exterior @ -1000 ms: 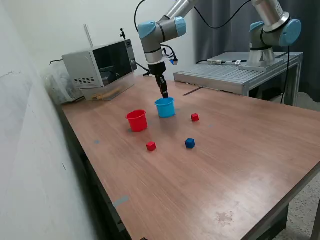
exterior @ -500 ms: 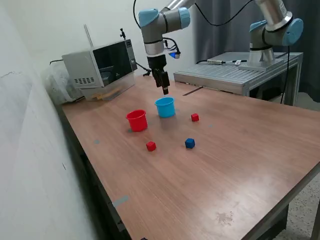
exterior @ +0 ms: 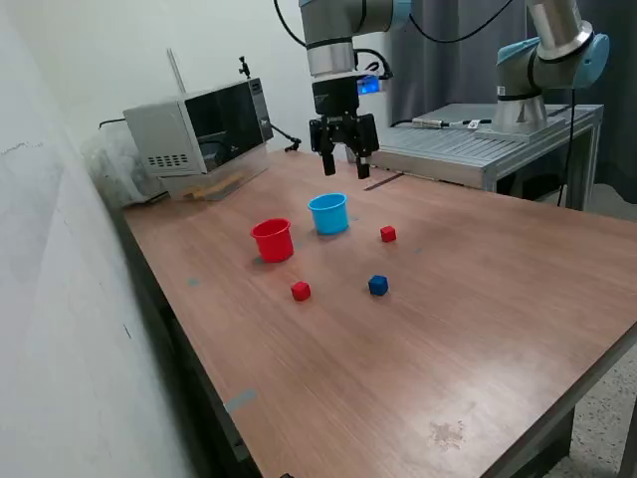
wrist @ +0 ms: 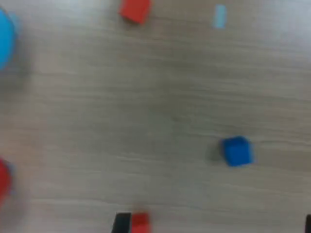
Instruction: Place red objects in the red bin, and blue objects in the blue bin.
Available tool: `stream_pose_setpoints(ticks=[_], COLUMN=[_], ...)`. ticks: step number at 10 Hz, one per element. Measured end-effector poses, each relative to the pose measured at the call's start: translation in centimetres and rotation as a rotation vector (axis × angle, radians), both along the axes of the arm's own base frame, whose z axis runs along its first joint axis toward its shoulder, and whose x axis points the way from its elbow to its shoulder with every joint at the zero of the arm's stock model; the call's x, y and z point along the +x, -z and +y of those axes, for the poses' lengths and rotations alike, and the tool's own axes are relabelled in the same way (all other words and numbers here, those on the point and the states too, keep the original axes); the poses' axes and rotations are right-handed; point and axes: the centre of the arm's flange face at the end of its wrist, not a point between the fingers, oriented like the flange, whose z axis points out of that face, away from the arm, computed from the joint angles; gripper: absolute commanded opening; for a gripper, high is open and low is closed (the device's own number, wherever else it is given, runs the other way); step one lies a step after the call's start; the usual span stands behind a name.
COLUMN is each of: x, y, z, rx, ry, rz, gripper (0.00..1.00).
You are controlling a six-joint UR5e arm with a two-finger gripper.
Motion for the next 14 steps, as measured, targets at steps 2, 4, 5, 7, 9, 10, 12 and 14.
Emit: stream_pose_setpoints(ticks=[2,4,5,7,9,10,12,14], x=[-0.7,-1.3,-1.6,-2.3,-2.9,-3.0,-3.3,-3.6], y=[2.6,7.4,9.6,13.3,15.1,15.4,15.7,15.8], z=[-4.4,-8.6,-10.0,-11.1,-10.9,-10.5,-9.6,-9.0], rx=[-0.016,-0.018,-0.017,-0.011,-0.001,0.013,0.049,0.064], ry=[-0.081,-0.142,-0.16,-0.173,-0.17,-0.165,-0.157,-0.149], rz=[-0.018,-0.059,-0.076,-0.101,-0.113,-0.114,-0.109,-0.099], gripper=[1.0,1.0,1.0,1.0,1.0,1.0,1.0,1.0])
